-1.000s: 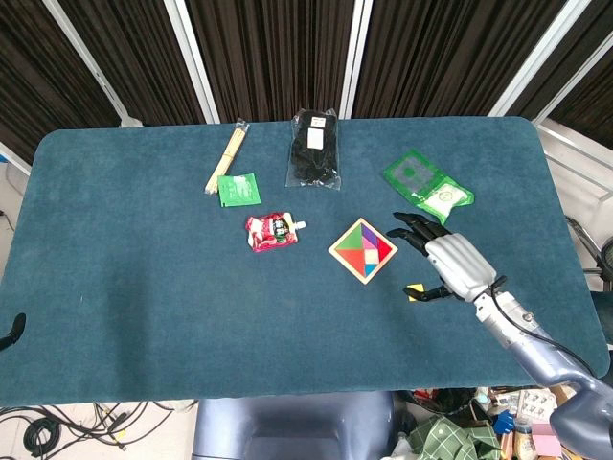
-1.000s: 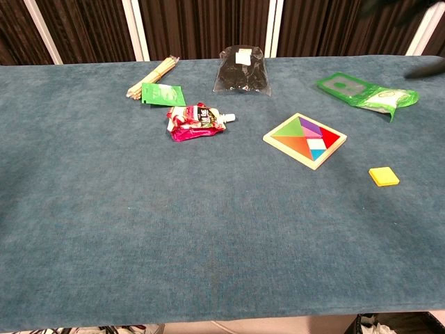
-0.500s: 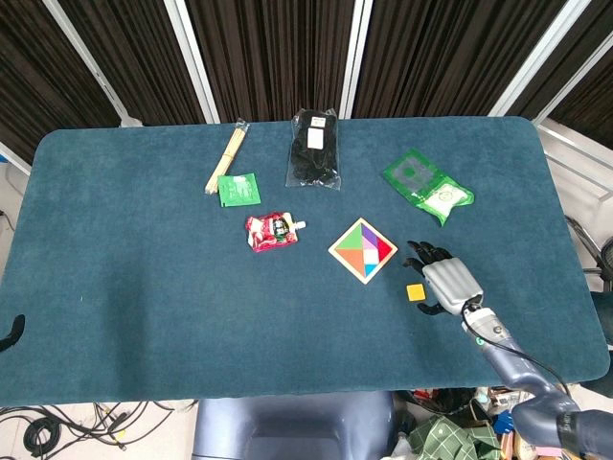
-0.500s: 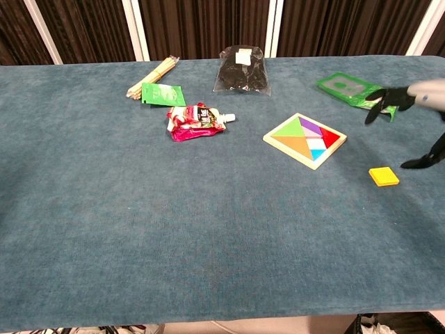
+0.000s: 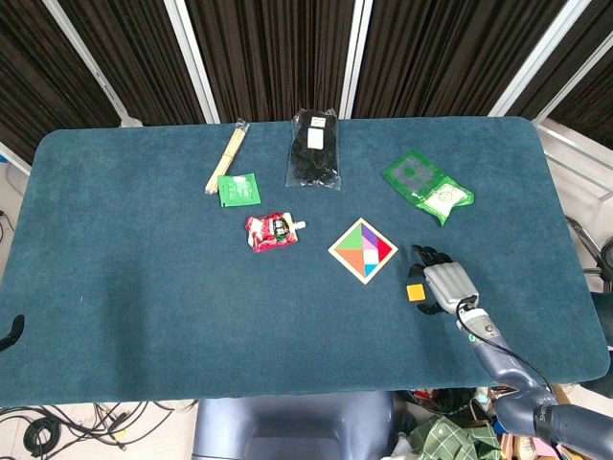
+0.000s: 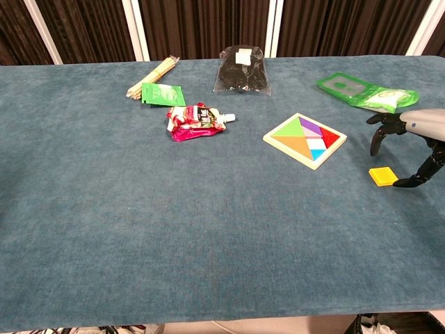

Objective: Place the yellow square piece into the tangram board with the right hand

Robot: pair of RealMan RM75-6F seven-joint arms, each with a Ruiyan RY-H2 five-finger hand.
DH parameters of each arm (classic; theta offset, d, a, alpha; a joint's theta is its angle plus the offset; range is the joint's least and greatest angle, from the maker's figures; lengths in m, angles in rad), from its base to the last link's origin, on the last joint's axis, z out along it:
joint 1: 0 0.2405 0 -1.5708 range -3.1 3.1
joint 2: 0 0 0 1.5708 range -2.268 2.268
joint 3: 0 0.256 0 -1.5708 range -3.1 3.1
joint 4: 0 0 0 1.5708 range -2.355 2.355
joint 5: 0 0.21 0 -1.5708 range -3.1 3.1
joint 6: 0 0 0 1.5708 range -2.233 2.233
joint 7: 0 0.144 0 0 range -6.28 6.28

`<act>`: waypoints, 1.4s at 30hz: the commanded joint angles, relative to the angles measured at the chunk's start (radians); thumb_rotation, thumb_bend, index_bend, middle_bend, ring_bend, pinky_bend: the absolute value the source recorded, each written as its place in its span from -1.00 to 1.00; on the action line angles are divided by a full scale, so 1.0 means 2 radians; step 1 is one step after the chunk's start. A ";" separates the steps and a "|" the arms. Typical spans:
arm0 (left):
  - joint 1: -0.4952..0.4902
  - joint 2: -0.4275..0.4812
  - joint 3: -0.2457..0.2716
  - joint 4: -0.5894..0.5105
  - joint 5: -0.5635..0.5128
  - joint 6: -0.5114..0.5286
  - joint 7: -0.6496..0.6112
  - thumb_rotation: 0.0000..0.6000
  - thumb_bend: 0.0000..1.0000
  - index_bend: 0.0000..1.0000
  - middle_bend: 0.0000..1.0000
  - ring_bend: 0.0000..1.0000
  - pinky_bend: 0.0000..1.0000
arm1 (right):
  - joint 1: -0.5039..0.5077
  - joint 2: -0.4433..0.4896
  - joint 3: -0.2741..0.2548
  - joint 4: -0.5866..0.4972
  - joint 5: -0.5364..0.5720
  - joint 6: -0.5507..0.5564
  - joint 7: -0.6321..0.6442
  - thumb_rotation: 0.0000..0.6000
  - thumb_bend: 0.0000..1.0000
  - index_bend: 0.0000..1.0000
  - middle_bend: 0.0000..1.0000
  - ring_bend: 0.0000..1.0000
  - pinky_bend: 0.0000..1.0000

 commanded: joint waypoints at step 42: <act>-0.002 0.000 0.000 0.000 -0.004 -0.004 0.002 1.00 -0.36 -1.00 -1.00 -1.00 -1.00 | -0.004 -0.037 0.007 0.065 -0.024 -0.020 0.051 1.00 -0.51 -0.02 -1.00 -1.00 -0.75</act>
